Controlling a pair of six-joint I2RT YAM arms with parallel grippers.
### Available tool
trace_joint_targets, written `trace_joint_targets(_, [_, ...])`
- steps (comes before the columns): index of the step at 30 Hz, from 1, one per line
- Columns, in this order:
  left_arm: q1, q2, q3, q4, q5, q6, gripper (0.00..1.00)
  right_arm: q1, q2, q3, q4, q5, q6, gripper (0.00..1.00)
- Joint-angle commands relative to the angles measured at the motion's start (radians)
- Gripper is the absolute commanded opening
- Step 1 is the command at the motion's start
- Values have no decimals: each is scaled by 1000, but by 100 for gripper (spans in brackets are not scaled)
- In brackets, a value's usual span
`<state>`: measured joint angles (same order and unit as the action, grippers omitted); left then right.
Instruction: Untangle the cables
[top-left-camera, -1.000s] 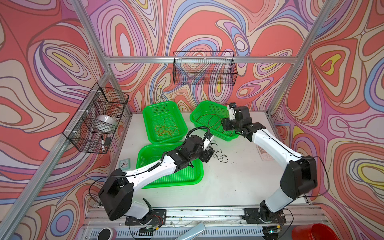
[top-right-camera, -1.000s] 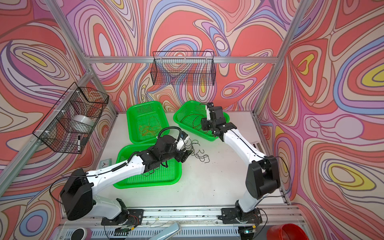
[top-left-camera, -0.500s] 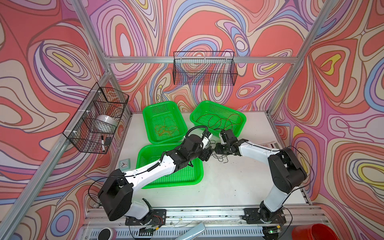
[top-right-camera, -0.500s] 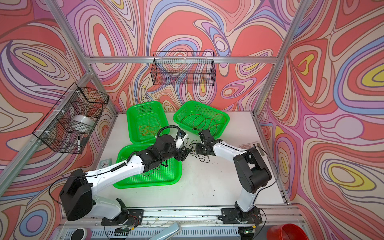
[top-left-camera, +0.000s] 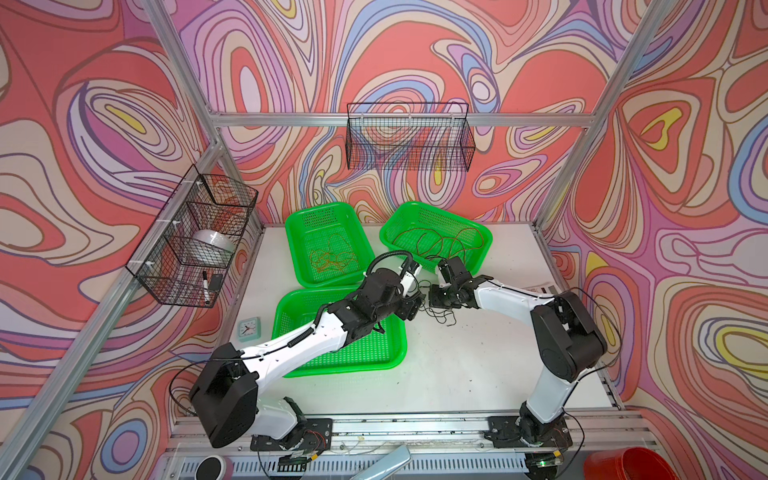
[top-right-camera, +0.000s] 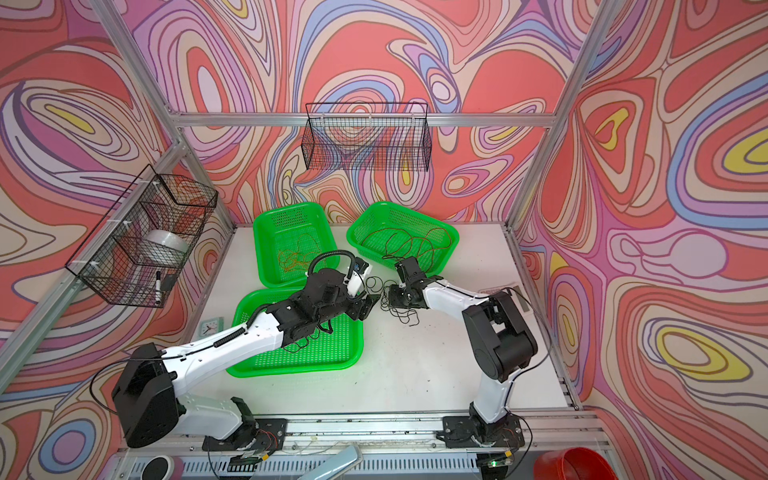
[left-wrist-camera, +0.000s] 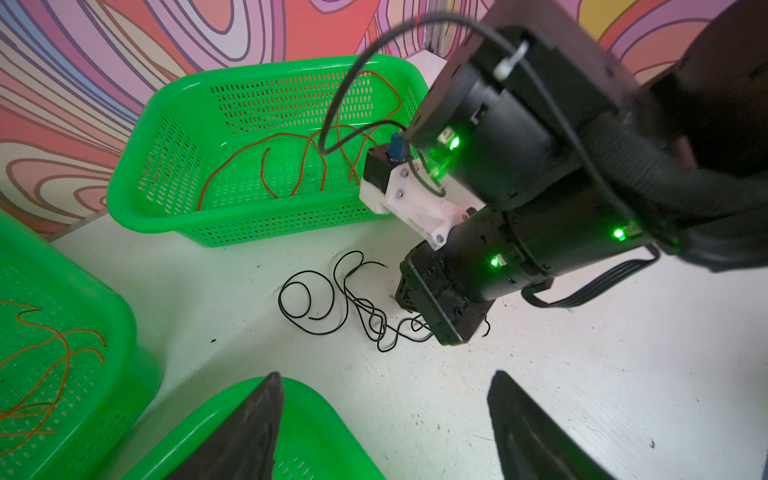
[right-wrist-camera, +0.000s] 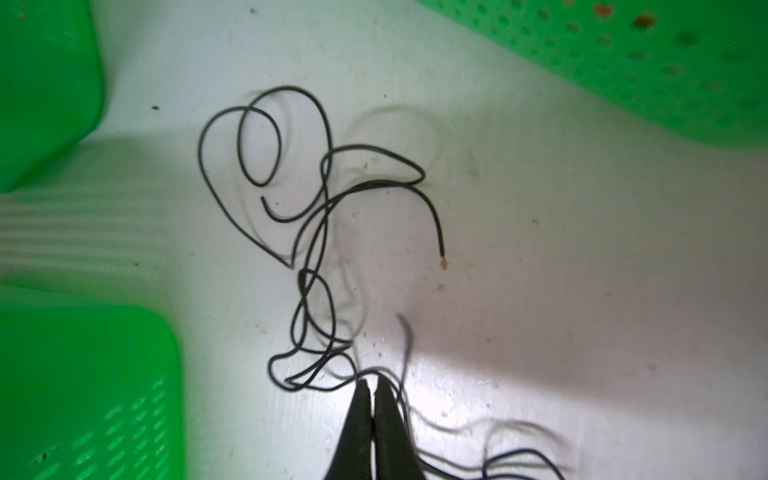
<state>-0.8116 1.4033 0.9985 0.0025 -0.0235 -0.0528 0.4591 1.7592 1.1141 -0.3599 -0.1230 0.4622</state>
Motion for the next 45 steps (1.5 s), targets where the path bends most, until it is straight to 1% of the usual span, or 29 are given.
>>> trace_joint_targets(1, [2, 6, -8, -6, 21, 44, 85, -9, -137, 66, -61, 3, -41, 0])
trace_joint_targets(4, [-13, 13, -48, 62, -12, 93, 89, -19, -211, 101, -104, -41, -50, 0])
trace_joint_targets(8, [-25, 11, -89, 166, -8, 126, 87, -20, -272, 149, -166, -92, -50, 0])
trace_joint_targets(11, [-26, 19, -106, 260, 10, 104, 86, -19, -328, 165, -181, -95, -41, 0])
trace_joint_targets(14, [-25, 53, -93, 334, 43, 72, 87, -19, -379, 183, -182, -100, -40, 0])
trace_joint_targets(18, [-26, 125, -70, 433, 83, 39, 93, -19, -420, 215, -186, -131, -34, 0])
trace_joint_targets(22, [-26, 210, -62, 552, 112, 12, 96, -20, -456, 241, -188, -141, -24, 0])
trace_joint_targets(24, [-26, 256, -37, 574, 105, 1, 98, -20, -473, 255, -190, -153, -21, 0])
trace_joint_targets(27, [-25, 315, 32, 553, 82, -4, 98, -19, -485, 281, -195, -193, -21, 0])
trace_joint_targets(29, [-26, 342, 76, 548, 83, -9, 97, -20, -491, 289, -199, -204, -22, 0])
trace_joint_targets(31, [-26, 362, 118, 533, 49, -14, 93, -19, -505, 294, -197, -205, -27, 0])
trace_joint_targets(33, [-25, 371, 148, 526, 35, 0, 87, -20, -525, 295, -185, -203, -29, 0])
trace_joint_targets(35, [-25, 375, 162, 539, 63, 16, 77, -21, -539, 299, -181, -196, -33, 0])
trace_joint_targets(37, [-25, 375, 172, 544, 99, 25, 60, -24, -549, 303, -176, -186, -36, 0])
trace_joint_targets(38, [-25, 372, 175, 551, 119, 26, 49, -28, -552, 306, -175, -182, -39, 0])
trace_joint_targets(40, [-26, 363, 171, 570, 138, 18, 31, -38, -556, 306, -173, -174, -42, 0])
trace_joint_targets(42, [-26, 347, 166, 577, 152, 15, 8, -54, -562, 305, -163, -180, -58, 0])
trace_joint_targets(43, [-26, 339, 168, 570, 160, 16, 0, -59, -566, 305, -162, -173, -69, 0])
trace_joint_targets(44, [-25, 324, 171, 558, 164, 17, 0, -65, -575, 305, -162, -165, -90, 5])
trace_joint_targets(45, [-26, 308, 176, 542, 172, 16, 0, -70, -588, 300, -160, -149, -121, 22])
